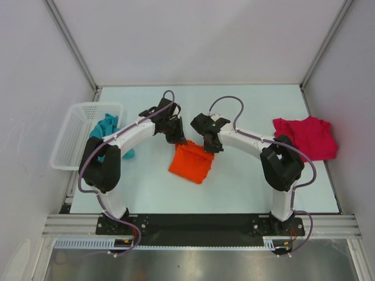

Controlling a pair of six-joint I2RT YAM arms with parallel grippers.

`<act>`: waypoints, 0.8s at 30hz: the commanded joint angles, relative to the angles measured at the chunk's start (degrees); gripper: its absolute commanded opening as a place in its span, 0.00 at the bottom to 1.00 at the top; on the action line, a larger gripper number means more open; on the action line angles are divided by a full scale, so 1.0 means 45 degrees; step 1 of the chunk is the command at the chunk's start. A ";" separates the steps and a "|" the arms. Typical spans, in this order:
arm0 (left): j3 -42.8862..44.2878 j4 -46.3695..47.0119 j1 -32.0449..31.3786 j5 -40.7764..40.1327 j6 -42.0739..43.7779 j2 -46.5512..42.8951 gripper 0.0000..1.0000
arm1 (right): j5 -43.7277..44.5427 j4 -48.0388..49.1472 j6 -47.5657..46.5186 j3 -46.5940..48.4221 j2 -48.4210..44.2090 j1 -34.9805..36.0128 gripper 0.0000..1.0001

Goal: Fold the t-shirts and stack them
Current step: Fold the long partially folded tshirt into a neat square

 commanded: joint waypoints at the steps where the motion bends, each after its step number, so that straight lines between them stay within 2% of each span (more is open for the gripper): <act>1: 0.0521 0.0426 0.0482 -0.0228 0.0436 -0.0152 0.00 | 0.0048 0.0259 -0.0583 0.0792 0.0280 -0.0258 0.00; 7: 0.0366 0.0543 0.0560 -0.0208 0.0397 0.0180 0.00 | 0.0223 0.0162 -0.0876 0.1670 0.0671 -0.0571 0.00; 24: -0.0201 0.0505 0.0697 -0.1027 0.0143 -0.0873 0.00 | 0.0653 -0.0385 -0.1521 0.4210 0.1570 -0.0864 0.00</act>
